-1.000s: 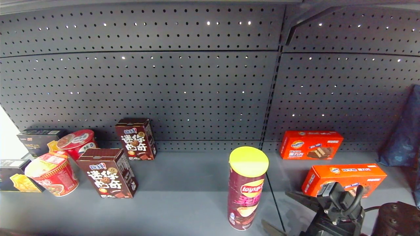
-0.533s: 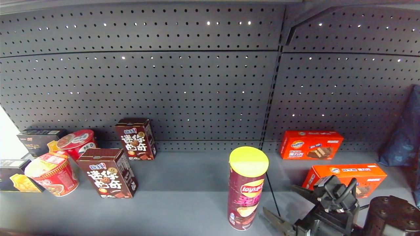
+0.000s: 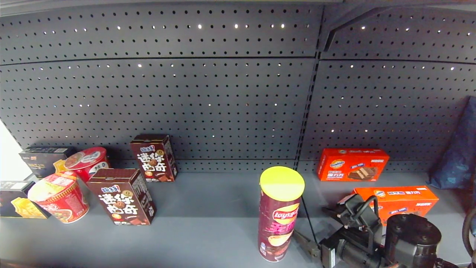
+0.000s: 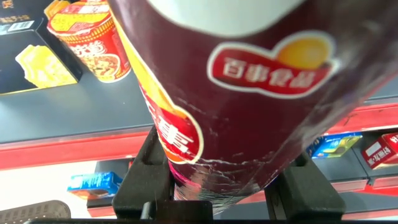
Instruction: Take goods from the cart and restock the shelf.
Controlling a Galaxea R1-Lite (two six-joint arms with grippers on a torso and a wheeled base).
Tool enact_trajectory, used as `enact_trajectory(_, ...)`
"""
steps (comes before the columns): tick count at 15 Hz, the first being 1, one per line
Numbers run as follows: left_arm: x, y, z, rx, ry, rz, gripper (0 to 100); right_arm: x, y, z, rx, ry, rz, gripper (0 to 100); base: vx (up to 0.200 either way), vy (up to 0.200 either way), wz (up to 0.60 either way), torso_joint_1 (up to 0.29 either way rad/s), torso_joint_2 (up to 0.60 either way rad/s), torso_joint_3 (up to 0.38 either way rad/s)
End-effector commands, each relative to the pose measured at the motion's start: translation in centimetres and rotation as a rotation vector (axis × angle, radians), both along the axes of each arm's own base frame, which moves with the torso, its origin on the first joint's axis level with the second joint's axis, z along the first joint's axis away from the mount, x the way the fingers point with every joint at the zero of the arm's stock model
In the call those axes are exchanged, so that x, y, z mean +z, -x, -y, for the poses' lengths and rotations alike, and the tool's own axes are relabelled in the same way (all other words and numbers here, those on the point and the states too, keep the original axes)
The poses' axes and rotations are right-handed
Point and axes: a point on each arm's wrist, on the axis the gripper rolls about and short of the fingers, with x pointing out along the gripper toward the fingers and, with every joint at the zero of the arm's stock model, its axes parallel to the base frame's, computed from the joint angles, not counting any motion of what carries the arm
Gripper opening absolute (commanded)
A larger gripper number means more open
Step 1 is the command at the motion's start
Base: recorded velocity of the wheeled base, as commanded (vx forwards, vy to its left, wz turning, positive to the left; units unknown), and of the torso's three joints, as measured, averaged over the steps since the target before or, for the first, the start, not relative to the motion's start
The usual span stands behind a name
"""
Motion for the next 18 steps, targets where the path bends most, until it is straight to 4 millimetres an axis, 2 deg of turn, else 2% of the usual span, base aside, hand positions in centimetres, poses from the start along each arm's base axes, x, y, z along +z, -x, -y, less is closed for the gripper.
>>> enact_trajectory(1,-0.1,0.0,0.0,0.001,-0.001,-0.003,0,-0.4,-0.1,-0.2,0.004,0.010,-0.013,100,0.000,0.000,0.00,0.000,0.00,0.000)
enact_trajectory(7,-0.1,0.0,0.0,0.001,-0.001,-0.003,0,-0.7,0.3,-1.3,0.057,0.011,-0.018,100,0.000,0.000,0.00,0.000,0.00,0.000)
enact_trajectory(11,0.2,0.0,0.0,0.000,0.000,0.010,0,-0.2,0.3,-0.9,0.037,0.001,-0.004,100,0.000,0.000,0.00,0.000,0.00,0.000)
enact_trajectory(12,0.9,0.1,0.0,-0.001,-0.002,0.036,0,0.9,0.6,-0.5,0.035,-0.024,0.034,100,0.000,0.000,0.00,0.000,0.00,0.000)
enact_trajectory(13,2.5,0.1,0.0,-0.004,-0.018,0.073,0,2.4,1.1,0.0,0.037,-0.053,0.092,100,0.000,0.000,0.00,0.000,0.00,0.000)
enact_trajectory(14,3.4,0.0,0.0,-0.009,-0.034,0.085,0,3.1,1.4,0.2,0.039,-0.065,0.117,100,0.000,0.000,0.00,0.000,0.00,0.000)
enact_trajectory(15,6.2,-0.5,0.1,-0.035,-0.098,0.125,0,4.5,2.8,1.4,0.041,-0.068,0.140,100,0.000,0.000,0.00,0.000,0.00,0.000)
enact_trajectory(18,10.4,-2.5,0.6,-0.144,-0.110,0.148,0,7.0,5.3,3.5,0.054,-0.044,0.132,100,0.000,0.000,0.00,0.000,0.00,0.000)
